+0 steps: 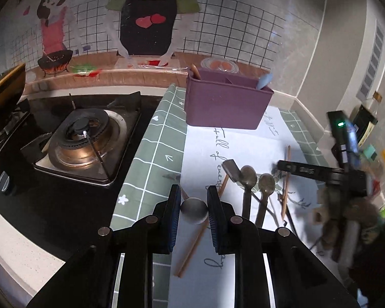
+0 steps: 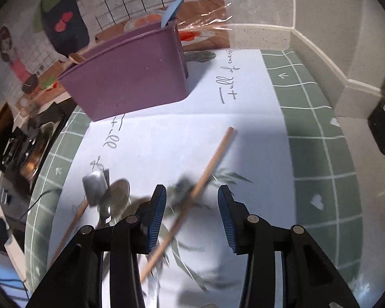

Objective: Organize utensils

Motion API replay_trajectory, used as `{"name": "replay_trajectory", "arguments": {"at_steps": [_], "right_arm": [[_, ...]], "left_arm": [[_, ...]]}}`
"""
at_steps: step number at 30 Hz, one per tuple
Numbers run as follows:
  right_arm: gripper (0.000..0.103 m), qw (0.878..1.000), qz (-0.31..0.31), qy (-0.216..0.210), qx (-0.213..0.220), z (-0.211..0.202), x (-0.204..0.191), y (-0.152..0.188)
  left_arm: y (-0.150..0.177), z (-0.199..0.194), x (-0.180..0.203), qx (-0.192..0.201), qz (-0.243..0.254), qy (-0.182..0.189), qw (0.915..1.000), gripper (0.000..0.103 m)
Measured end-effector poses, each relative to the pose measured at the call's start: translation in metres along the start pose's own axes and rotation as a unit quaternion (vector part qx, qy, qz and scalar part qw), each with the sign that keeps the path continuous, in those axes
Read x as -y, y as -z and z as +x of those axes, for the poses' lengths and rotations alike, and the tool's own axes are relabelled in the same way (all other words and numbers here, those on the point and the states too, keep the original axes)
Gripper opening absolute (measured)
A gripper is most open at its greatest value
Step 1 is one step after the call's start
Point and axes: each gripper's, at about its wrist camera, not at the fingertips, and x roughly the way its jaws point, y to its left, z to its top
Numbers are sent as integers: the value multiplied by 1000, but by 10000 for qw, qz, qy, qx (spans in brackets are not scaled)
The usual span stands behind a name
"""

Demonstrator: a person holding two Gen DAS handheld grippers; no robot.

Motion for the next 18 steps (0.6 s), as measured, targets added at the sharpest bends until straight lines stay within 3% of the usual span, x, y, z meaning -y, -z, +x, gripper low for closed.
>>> {"name": "replay_trajectory", "arguments": {"at_steps": [4, 6, 8, 14, 18], "right_arm": [[34, 9998, -135, 176, -14, 12, -13, -6], [20, 9994, -307, 139, -40, 15, -19, -7], [12, 9981, -605, -60, -85, 13, -26, -7], [10, 9883, -1169, -979, -22, -30, -33, 1], [10, 9858, -1192, -1181, 97, -55, -33, 6]], "left_arm": [[-13, -10, -2, 15, -26, 31, 10000, 22], [-22, -14, -2, -13, 22, 51, 10000, 21], [-34, -18, -4, -81, 2, 150, 9999, 18], [-64, -39, -13, 29, -97, 546, 9985, 17], [-70, -46, -14, 147, -90, 704, 9974, 17]]}}
